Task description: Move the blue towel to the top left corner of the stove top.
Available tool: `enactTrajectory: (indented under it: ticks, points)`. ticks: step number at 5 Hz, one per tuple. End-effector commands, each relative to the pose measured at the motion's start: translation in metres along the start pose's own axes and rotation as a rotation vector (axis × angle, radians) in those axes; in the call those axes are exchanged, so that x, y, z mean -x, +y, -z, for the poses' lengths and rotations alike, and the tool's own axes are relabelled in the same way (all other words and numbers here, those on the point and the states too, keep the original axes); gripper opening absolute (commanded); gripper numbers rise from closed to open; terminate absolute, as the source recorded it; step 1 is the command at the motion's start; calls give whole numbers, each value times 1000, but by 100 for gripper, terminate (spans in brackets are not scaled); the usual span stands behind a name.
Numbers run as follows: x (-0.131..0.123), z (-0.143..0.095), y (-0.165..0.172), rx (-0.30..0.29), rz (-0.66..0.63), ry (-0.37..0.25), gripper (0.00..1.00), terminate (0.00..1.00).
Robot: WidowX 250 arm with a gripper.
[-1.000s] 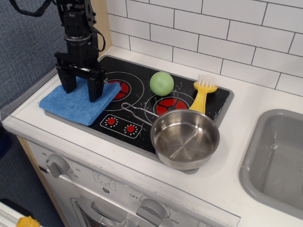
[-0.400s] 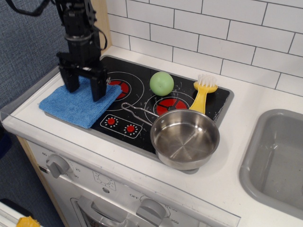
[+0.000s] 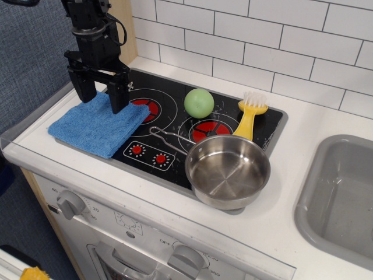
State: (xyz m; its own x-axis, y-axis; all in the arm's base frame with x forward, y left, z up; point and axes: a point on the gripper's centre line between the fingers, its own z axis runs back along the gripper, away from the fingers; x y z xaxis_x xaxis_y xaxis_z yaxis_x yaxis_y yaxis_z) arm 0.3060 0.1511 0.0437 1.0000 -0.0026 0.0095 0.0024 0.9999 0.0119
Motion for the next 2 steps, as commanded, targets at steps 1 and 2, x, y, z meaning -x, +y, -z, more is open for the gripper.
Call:
enactTrajectory:
  ticks: [1, 2]
  points:
    - [-2, -21, 7, -56, -7, -27, 100, 0]
    - [-2, -21, 7, -56, -7, -27, 100, 100]
